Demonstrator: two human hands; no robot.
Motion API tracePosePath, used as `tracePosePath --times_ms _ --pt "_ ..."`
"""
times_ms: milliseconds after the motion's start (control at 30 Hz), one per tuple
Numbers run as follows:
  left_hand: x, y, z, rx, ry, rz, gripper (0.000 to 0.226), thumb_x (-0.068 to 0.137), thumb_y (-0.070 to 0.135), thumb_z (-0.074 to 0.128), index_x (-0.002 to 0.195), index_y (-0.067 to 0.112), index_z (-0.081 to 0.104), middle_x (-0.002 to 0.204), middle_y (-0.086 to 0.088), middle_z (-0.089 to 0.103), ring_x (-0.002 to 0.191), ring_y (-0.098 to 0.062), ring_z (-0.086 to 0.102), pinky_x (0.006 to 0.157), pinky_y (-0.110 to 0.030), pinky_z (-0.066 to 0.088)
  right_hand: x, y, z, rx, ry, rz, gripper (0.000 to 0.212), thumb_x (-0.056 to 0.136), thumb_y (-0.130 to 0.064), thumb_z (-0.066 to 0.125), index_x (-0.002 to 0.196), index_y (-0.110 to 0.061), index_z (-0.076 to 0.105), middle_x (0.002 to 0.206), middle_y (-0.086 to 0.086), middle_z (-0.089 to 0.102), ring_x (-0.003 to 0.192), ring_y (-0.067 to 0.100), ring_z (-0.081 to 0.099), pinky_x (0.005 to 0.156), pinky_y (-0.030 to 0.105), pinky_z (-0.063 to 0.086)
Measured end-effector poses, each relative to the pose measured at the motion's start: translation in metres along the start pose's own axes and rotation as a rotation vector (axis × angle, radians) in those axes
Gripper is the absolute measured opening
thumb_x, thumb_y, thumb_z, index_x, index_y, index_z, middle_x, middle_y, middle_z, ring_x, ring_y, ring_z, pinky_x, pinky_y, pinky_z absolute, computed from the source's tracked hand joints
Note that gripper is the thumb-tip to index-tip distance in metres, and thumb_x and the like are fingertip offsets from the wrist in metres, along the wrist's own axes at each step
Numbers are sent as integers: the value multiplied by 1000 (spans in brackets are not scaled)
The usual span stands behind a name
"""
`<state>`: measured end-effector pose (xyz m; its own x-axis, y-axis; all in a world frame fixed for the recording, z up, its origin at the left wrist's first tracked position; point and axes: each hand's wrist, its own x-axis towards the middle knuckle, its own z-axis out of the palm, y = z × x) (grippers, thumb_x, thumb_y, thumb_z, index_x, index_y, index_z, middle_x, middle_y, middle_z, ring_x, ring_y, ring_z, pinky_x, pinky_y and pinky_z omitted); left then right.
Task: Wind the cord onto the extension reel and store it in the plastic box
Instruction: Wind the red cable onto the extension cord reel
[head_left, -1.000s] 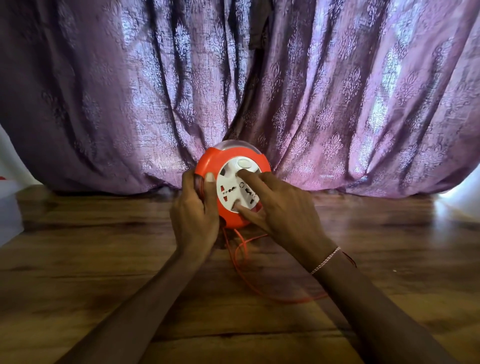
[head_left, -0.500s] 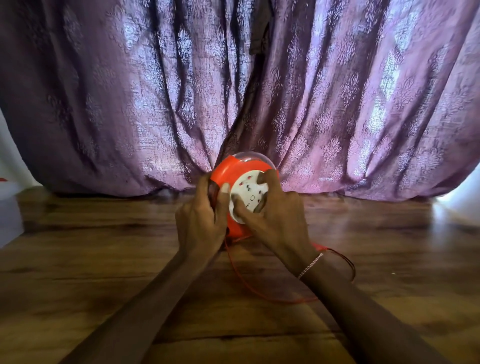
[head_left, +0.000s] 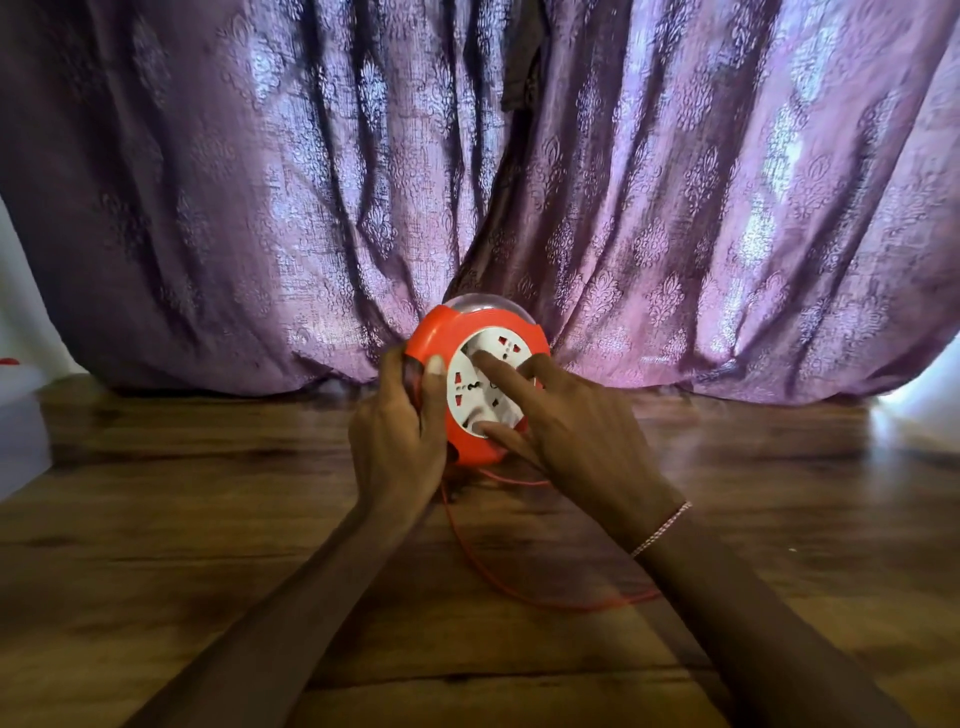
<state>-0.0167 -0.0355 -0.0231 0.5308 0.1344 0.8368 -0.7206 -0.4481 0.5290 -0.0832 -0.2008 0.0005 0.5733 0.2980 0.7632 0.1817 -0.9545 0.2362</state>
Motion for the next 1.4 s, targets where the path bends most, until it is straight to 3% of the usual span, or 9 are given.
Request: tracePosePath --times_ms 267,400,467,600,767,1000,1100,1233,1400 --pt "-6 4 -2 37 -44 103 45 100 52 38 115 15 58 73 -5 69 65 -33 67 55 -36 46 -1 -12 7 128 99 265 57 78 -71 64 118 -31 53 67 1 72 60 31 70 52 36 53" --pt "-9 8 2 51 -65 86 53 99 63 29 118 20 53 73 -9 70 68 -38 67 56 -42 50 13 -30 3 1144 89 1020 50 85 -49 77 106 -15 47 64 12 73 42 17 58 45 27 40" --pt "-10 8 4 73 -63 73 54 98 61 31 120 17 54 74 -11 70 68 -40 67 56 -41 49 14 -28 3 1424 26 1132 56 87 -45 78 110 -4 48 67 19 75 36 18 55 38 24 37" --pt "-6 4 1 50 -18 22 51 99 54 34 116 13 57 77 -11 70 72 -40 67 59 -42 48 2 -8 7 593 118 574 45 84 -57 76 101 -20 58 71 -4 73 54 16 67 52 32 49" --pt "-3 3 0 5 12 -14 48 100 54 34 111 12 56 77 -11 69 74 -38 67 60 -44 48 -1 2 6 35 27 16 58 93 -63 54 143 -36 39 112 1 66 73 31 71 47 40 53" --pt "-5 7 -3 18 -22 77 47 100 51 38 114 12 59 74 -7 69 67 -36 67 56 -41 50 -2 -3 8 -14 151 77 58 86 -67 57 132 -33 53 71 3 71 56 33 68 44 36 48" --pt "-6 11 -3 32 -28 113 49 101 56 34 118 16 56 73 -6 69 65 -34 67 55 -38 49 2 -20 9 340 150 474 54 79 -70 63 114 -31 49 61 -1 70 59 25 70 56 34 53" --pt "-7 13 -1 64 -26 97 45 100 56 36 119 20 54 73 -8 71 64 -36 68 55 -42 52 14 -35 1 1253 100 1047 55 86 -48 78 112 -11 48 63 13 74 46 28 66 45 34 50" --pt "-2 8 -2 50 -5 28 53 100 59 31 118 16 56 79 -11 70 71 -40 66 60 -46 51 3 -15 -1 387 210 470 49 85 -67 68 108 -26 54 76 -8 72 62 17 70 56 37 54"
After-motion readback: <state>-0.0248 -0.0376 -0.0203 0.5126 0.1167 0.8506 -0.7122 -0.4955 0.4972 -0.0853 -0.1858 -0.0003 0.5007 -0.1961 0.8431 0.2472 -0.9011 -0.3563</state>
